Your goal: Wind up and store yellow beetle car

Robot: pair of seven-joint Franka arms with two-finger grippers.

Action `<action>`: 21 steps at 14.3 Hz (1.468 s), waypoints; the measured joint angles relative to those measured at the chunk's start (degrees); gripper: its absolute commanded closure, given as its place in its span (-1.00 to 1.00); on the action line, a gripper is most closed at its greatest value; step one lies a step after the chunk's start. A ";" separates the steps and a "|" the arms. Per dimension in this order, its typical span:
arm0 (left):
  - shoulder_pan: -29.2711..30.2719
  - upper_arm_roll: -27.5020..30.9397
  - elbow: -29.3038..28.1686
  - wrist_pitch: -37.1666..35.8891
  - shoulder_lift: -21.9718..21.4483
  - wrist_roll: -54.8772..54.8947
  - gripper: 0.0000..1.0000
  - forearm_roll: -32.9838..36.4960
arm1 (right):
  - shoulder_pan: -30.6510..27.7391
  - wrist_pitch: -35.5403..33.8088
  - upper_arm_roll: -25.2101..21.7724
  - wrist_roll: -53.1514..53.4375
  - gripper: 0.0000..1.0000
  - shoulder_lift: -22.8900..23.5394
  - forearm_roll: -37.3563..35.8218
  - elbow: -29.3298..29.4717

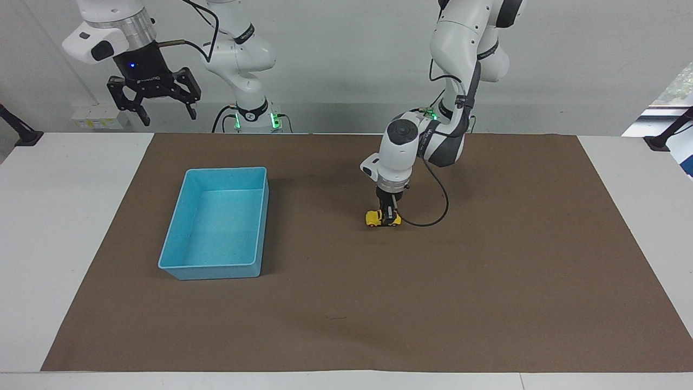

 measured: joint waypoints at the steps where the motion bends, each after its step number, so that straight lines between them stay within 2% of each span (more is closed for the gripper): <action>1: 0.21 0.05 -0.01 -0.03 -0.01 0.00 1.00 0.00 | 0.00 0.00 0.00 0.00 -1.00 0.00 0.00 0.00; 21: 7.41 0.10 -2.65 -0.50 -1.94 9.39 1.00 0.00 | 0.00 0.00 0.00 0.00 -1.00 0.00 0.00 0.00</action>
